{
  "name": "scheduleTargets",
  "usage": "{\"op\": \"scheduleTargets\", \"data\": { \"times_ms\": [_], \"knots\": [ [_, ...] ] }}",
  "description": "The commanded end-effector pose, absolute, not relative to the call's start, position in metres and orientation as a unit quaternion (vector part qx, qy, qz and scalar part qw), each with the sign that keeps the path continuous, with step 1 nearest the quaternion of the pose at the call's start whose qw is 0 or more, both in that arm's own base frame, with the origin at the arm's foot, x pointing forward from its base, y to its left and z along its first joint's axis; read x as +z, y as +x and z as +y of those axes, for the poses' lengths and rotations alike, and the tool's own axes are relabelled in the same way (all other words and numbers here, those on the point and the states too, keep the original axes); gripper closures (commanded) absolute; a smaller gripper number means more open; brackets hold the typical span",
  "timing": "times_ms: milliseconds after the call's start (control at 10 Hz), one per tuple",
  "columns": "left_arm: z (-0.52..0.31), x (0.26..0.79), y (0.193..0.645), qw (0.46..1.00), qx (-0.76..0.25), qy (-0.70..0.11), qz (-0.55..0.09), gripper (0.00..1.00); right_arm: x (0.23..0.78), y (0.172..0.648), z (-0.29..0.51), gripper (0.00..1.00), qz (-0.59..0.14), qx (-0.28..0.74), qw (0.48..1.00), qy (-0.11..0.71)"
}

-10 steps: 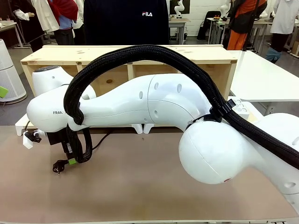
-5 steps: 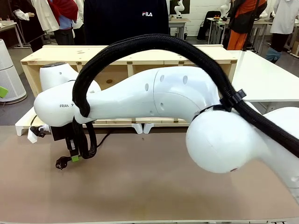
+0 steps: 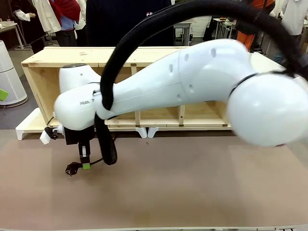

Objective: Perform cable management.
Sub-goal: Pull the grasped Power Cable to the location of the Power Strip.

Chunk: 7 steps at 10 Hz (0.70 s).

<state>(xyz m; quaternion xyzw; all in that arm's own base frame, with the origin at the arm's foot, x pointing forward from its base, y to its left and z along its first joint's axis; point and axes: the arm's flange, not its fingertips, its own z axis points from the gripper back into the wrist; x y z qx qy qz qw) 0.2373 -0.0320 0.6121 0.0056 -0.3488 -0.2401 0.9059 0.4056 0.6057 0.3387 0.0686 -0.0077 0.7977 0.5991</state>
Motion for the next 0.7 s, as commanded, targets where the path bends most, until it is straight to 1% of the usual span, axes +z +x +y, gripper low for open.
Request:
{"op": "scheduleTargets", "data": {
  "times_ms": [0,100,200,500,600],
  "knots": [
    [-0.031,0.612,0.237,0.906,-0.239,0.005,-0.350,0.00,0.344,0.370,0.548,0.86,-0.034,0.760,0.643,0.092],
    [-0.031,0.612,0.237,0.906,-0.239,0.005,-0.350,0.00,0.345,0.366,0.537,0.86,-0.043,0.742,0.661,0.101],
    [-0.031,0.612,0.237,0.906,-0.239,0.005,-0.350,0.00,0.347,0.364,0.527,0.86,-0.053,0.707,0.696,0.117],
    [-0.031,0.612,0.237,0.906,-0.239,0.005,-0.350,0.00,0.344,0.362,0.512,0.86,-0.065,0.667,0.729,0.141],
    [-0.031,0.612,0.237,0.906,-0.239,0.005,-0.350,0.00,0.344,0.362,0.504,0.86,-0.067,0.632,0.756,0.158]
  ]
}}
